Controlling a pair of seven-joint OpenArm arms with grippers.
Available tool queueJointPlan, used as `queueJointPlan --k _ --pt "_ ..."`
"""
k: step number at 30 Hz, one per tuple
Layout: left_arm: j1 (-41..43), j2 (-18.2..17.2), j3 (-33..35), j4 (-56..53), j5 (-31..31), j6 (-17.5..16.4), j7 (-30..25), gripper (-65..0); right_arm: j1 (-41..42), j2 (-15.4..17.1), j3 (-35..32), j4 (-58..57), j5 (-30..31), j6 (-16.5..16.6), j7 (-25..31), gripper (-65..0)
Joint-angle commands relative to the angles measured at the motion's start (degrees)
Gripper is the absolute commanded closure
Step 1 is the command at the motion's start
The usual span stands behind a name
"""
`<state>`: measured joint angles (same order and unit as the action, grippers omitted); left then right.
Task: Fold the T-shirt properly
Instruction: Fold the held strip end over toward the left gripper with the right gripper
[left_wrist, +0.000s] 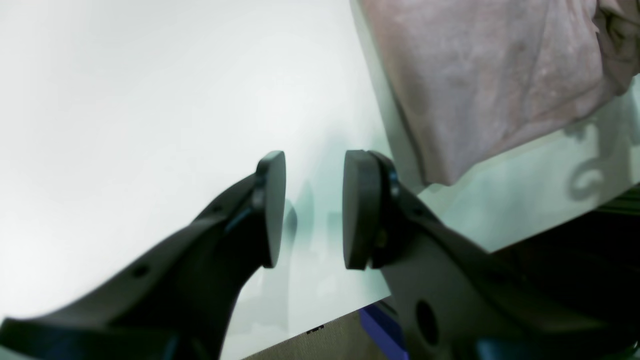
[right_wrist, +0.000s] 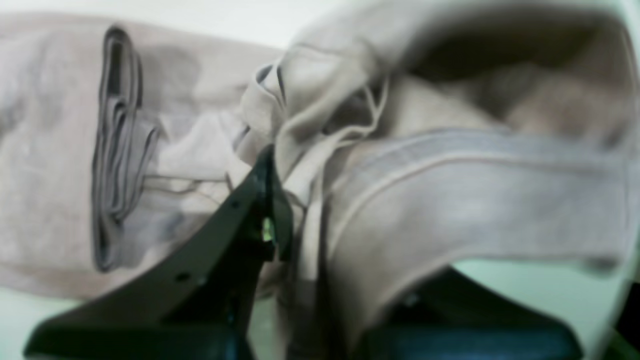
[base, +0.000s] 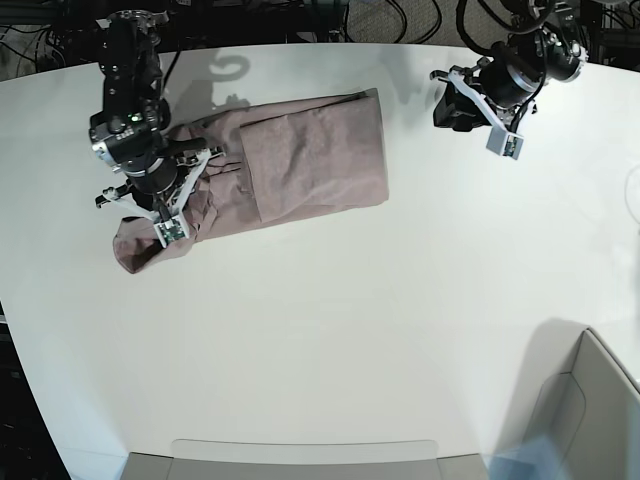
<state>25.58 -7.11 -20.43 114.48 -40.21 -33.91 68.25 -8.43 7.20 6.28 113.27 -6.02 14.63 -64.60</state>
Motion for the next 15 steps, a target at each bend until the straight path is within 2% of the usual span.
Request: queueJointPlan --k 1,6,15 --pt "0.1 -0.3 -0.3 0.8 -0.9 -0.2 -1.0 -20.5 0.6 -1.1 -1.8 1.4 -1.5 -0.1 1.2 0.0" --pt "0.2 -0.3 -0.3 0.8 -0.9 -0.2 -1.0 -20.5 0.6 -6.0 -10.7 2.2 -11.3 -0.1 1.2 0.0" --pt "0.2 -0.4 -0.3 0.3 -0.9 -0.2 -1.0 -20.5 1.9 -10.3 -17.4 0.4 -15.3 -0.1 1.3 0.0"
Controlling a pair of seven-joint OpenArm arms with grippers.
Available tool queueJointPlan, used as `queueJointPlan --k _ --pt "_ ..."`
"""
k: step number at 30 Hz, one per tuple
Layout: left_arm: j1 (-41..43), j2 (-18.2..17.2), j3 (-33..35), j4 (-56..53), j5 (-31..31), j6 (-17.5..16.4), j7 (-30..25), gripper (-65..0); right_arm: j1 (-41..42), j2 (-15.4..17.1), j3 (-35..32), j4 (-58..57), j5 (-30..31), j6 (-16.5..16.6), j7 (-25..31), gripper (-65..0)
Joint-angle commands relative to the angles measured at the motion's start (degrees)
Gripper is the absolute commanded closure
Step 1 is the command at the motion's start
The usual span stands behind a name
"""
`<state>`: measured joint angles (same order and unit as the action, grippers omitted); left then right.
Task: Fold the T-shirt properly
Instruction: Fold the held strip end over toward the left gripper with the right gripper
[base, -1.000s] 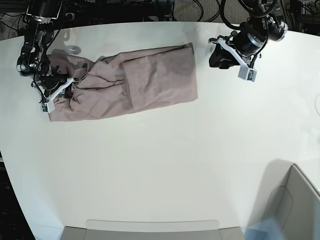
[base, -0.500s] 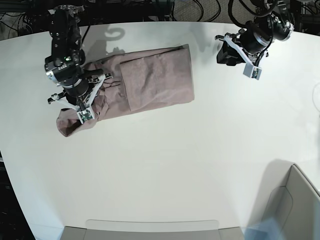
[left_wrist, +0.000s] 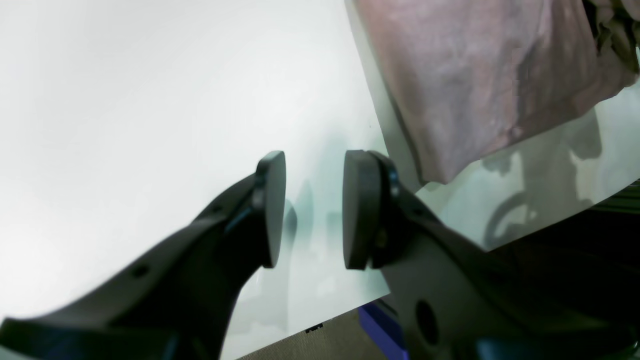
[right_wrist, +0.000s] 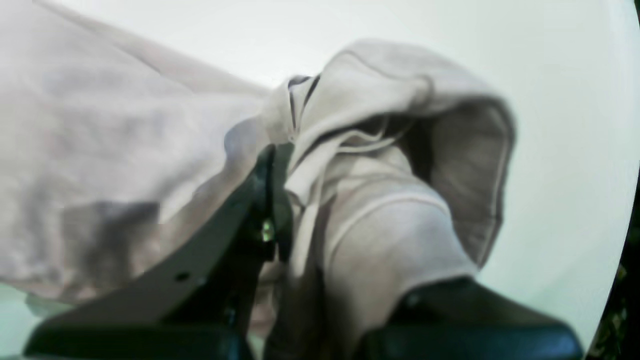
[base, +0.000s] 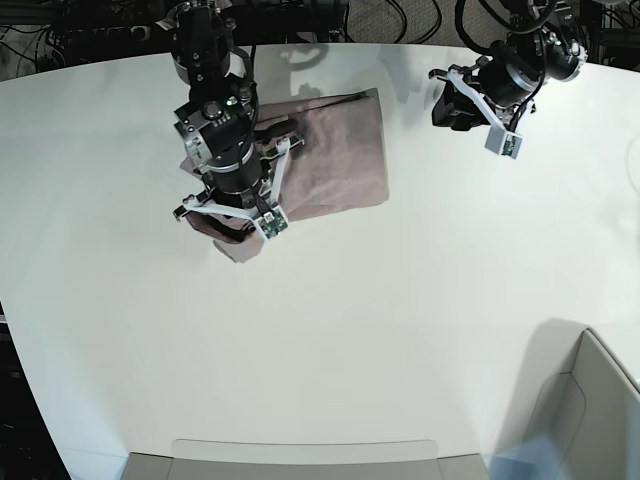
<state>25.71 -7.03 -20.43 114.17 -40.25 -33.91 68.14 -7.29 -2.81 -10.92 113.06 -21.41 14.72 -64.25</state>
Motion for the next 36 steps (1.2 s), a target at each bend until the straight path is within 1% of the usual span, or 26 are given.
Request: queueJointPlan --k 1,4,8,15,19,20,22,24,25,26,28,31,36 --pt "0.1 -0.5 -0.3 0.2 -0.8 -0.2 -0.8 -20.5 1.1 -0.7 -1.2 0.1 -1.0 -0.2 0.9 0.0" --pt "0.1 -0.5 -0.3 -0.5 -0.8 -0.2 -0.8 -20.5 1.4 -0.9 -4.5 -1.8 -3.1 -0.2 0.9 0.0" --pt "0.1 -0.5 -0.3 -0.6 -0.8 -0.2 -0.8 -20.5 2.1 -2.5 -7.3 -4.7 -4.9 -0.2 0.9 0.0" --pt "0.1 -0.5 -0.2 -0.6 -0.8 -0.2 -0.8 -20.5 3.4 -3.8 -11.2 -8.3 -5.3 -0.3 0.9 0.0" --pt "0.1 -0.5 -0.2 -0.6 -0.8 -0.2 -0.8 -20.5 4.4 -4.0 -13.8 -11.4 -5.3 -2.1 0.9 0.0" --pt "0.1 -0.5 -0.2 -0.6 -0.8 -0.2 -0.8 -20.5 4.4 -4.0 -14.6 -11.6 -5.3 -2.7 0.9 -1.2" --pt "0.1 -0.5 -0.2 -0.6 -0.8 -0.2 -0.8 -20.5 3.9 -4.0 -15.9 -11.2 -5.3 -4.8 0.9 -10.7" --pt "0.1 -0.5 -0.2 -0.6 -0.8 -0.2 -0.8 -20.5 3.2 -4.0 -18.3 -11.1 -5.3 -6.1 0.9 -19.8" --pt "0.1 -0.5 -0.2 -0.6 -0.8 -0.2 -1.0 -20.5 2.9 -4.0 -19.5 -11.0 -5.3 -6.1 0.9 -22.6" --pt "0.1 -0.5 -0.2 -0.8 -0.8 -0.2 -1.2 -20.5 2.7 -4.0 -20.8 -10.7 -5.3 -6.1 0.9 -24.2" --pt "0.1 -0.5 -0.3 -1.5 -0.8 0.2 -1.2 -20.5 2.0 -4.2 -23.6 -10.1 -5.2 -6.1 0.9 -23.4" --pt "0.0 -0.5 -0.3 -3.4 -0.8 0.2 -1.3 -20.5 1.4 -5.4 -27.0 -9.9 -5.2 -6.1 1.0 -21.2" --pt "0.0 -0.5 -0.3 -4.3 -0.8 0.2 -1.4 -20.5 0.7 -5.7 -30.0 -9.1 -5.2 -6.1 4.5 -20.4"
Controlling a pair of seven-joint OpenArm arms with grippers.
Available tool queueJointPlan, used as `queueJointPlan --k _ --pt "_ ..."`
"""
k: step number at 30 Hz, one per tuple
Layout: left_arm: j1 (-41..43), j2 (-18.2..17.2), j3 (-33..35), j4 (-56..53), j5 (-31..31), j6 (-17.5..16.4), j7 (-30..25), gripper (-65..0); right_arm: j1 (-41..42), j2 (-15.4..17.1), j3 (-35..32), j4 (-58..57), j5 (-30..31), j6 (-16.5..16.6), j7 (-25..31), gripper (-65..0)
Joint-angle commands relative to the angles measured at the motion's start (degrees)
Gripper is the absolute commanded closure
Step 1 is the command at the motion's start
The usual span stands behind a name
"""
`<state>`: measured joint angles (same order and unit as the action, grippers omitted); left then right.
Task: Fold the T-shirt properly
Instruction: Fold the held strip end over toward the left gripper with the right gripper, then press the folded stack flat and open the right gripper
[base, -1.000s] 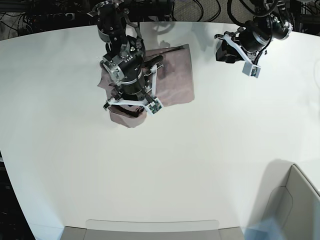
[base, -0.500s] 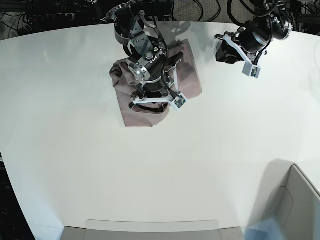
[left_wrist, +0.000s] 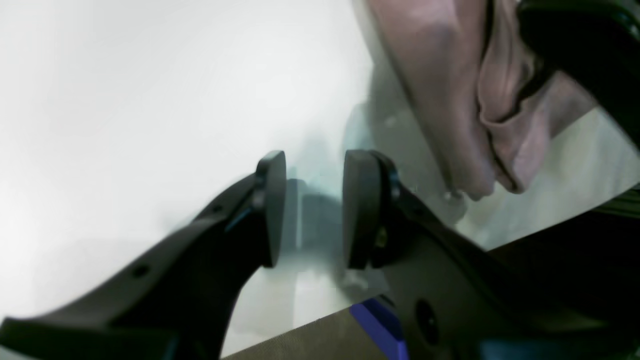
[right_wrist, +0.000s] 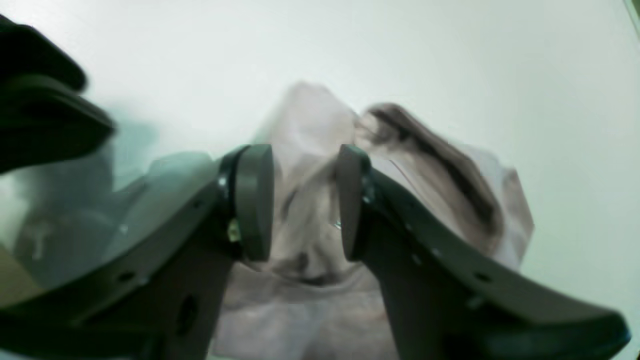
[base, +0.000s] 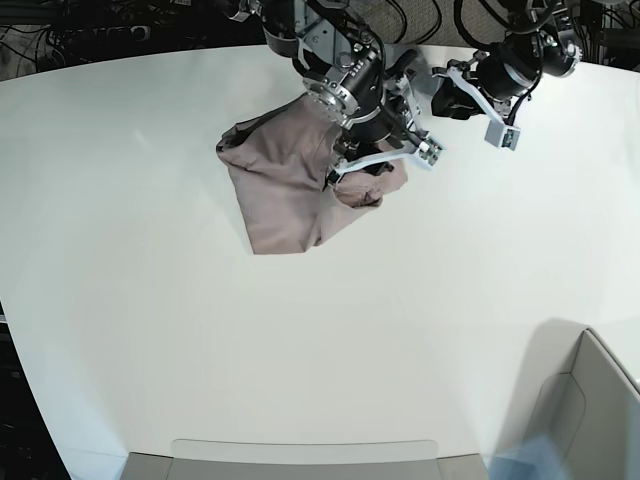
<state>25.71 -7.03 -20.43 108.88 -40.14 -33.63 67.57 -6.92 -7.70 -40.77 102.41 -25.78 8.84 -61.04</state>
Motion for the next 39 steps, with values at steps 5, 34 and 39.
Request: queueJointPlan --k 5,34,39 --pt "-0.2 -0.5 -0.3 1.0 -0.9 -0.1 -0.8 -20.5 0.7 -0.8 5.4 6.0 -0.5 -0.2 2.6 -20.3" --pt "-1.7 -0.5 -0.2 0.7 -0.9 -0.1 -0.8 -20.5 17.0 -0.5 7.1 -11.0 6.9 -0.1 8.2 -1.4" --pt "-2.1 -0.2 -0.1 0.7 -1.2 -0.1 -0.7 -20.5 17.9 -1.3 8.0 -8.0 6.8 -0.2 8.6 -1.4"
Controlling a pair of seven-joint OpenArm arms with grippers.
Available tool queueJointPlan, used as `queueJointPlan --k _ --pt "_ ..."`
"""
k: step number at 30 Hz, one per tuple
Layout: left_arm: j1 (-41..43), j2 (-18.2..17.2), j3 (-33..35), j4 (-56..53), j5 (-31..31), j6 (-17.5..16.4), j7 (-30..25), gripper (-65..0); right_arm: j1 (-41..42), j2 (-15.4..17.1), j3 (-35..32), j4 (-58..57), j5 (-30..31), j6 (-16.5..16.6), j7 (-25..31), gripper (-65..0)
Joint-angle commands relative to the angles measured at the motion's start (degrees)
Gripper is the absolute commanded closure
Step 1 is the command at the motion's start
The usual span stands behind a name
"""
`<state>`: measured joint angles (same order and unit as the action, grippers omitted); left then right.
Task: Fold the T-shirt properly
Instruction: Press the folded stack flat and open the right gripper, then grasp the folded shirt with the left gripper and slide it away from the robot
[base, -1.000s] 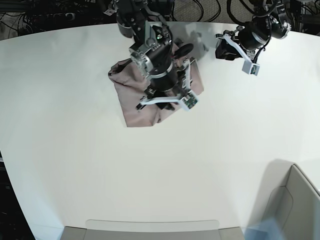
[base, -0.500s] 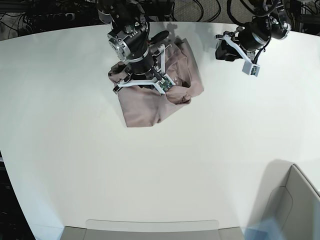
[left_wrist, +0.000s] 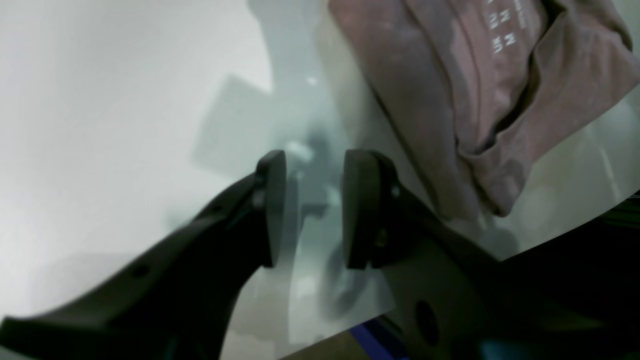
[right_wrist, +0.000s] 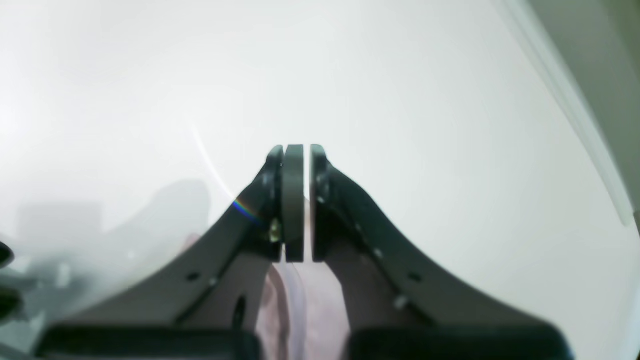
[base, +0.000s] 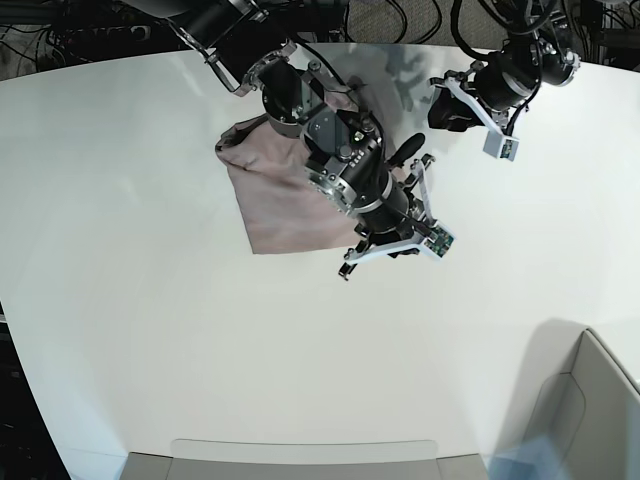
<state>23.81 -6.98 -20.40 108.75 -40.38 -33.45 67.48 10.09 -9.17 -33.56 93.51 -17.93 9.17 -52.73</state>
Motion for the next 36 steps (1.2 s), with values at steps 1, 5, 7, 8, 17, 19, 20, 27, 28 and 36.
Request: queueJointPlan --k 1,5,7,8,17,19,20,27,28,36 --pt "-0.5 -0.3 -0.1 0.8 -1.0 -0.4 -0.6 -20.5 0.4 0.8 2.3 1.8 -1.0 -0.5 0.2 -1.4" --pt "-1.5 -0.4 0.0 0.9 -1.0 -0.7 -0.7 -20.5 -3.0 3.9 11.4 7.7 -0.7 -0.5 0.1 -1.4" --pt "-2.4 -0.3 0.4 1.0 -1.2 -0.7 -0.7 -20.5 -4.5 6.1 15.1 10.0 -0.7 -0.5 0.1 -1.3" --pt "-3.2 -0.2 0.6 1.0 -1.2 -0.7 -0.7 -20.5 -5.5 8.2 17.3 11.1 -0.7 -0.5 0.1 -1.3" --pt "-6.5 0.3 17.4 1.4 -1.0 -0.7 -0.9 -18.1 -15.1 22.0 28.2 14.8 -0.5 -0.5 0.1 -1.3" --pt "-7.0 0.6 20.4 1.8 -0.7 -0.7 -1.0 -12.5 -16.9 22.8 29.5 14.7 -0.4 -0.5 0.1 -1.3" --pt "-7.3 0.6 22.3 1.8 -0.7 -0.4 -1.1 -8.3 -17.9 23.3 30.0 14.7 0.6 -0.5 0.2 -1.3" --pt "-7.5 0.3 33.9 0.0 8.6 -0.1 -4.2 0.0 -20.1 27.1 31.0 12.1 16.0 -0.4 0.1 -1.4" --pt "-7.5 0.3 35.4 -0.4 10.7 -0.1 -4.1 0.0 -20.1 27.3 30.7 11.3 17.2 -0.4 0.1 -1.3" --pt "-7.7 0.3 31.9 -7.7 28.5 -0.1 -4.9 0.0 -23.0 28.7 19.5 12.3 19.2 -0.4 0.1 -1.3"
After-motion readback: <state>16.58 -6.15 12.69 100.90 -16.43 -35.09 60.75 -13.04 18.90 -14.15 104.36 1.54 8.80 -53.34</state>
